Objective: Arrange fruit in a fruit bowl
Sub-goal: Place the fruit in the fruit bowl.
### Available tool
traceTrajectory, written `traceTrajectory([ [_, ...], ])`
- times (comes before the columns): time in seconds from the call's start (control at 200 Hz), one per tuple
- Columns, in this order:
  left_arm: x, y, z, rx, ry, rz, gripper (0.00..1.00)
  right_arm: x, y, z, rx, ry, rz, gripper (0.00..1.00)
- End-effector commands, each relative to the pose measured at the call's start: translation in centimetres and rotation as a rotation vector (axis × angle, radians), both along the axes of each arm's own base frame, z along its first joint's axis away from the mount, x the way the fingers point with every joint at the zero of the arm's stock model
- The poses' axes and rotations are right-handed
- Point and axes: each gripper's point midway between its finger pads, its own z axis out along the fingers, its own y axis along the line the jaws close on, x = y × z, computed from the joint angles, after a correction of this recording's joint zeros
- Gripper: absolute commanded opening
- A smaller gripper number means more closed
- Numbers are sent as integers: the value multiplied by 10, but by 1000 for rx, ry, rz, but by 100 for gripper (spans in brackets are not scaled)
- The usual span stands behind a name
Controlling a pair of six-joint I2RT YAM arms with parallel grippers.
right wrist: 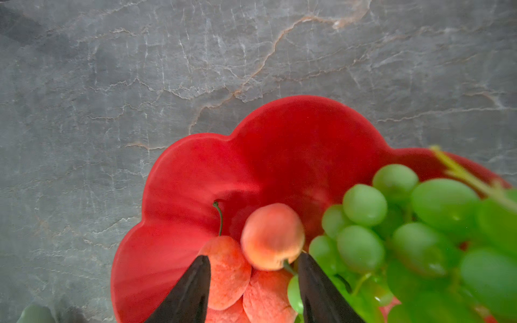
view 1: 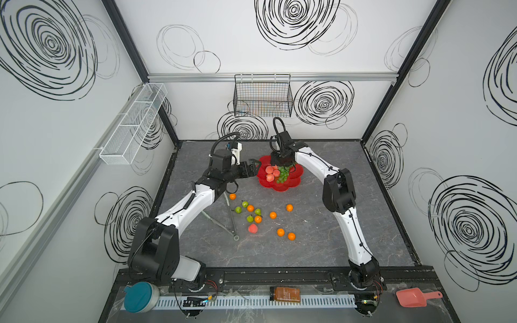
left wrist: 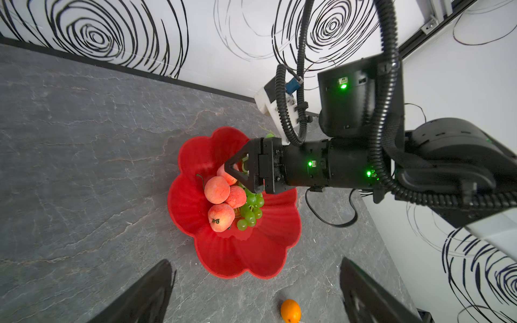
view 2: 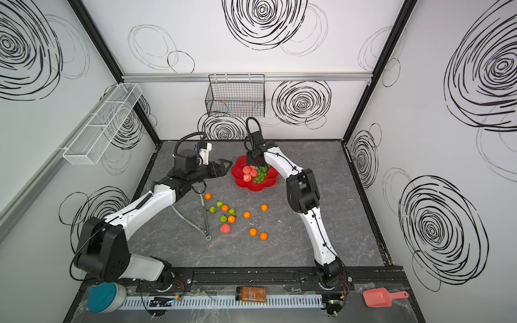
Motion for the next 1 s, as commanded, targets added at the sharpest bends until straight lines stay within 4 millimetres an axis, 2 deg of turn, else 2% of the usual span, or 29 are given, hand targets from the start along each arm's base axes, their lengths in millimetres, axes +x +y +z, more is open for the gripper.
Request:
traceTrajectory([
  [0.0, -10, -1, 16, 30, -59, 0, 96, 2, -5, 68, 33, -107, -2, 56],
  [0.19, -30, 0, 24, 34, -57, 3, 96, -8, -10, 83, 29, -98, -15, 57],
  [0.36, -55, 12, 30, 39, -38, 62, 96, -38, -4, 94, 9, -99, 14, 56],
  [0.515, -86, 24, 22, 39, -3, 99, 96, -76, 2, 105, 22, -143, 41, 56],
  [0.77, -142, 52, -19, 93, 120, 174, 96, -155, 5, 97, 19, -139, 87, 55],
  [0.996, -188, 59, -34, 75, 192, 155, 96, -217, 14, 88, 78, -115, 103, 55],
])
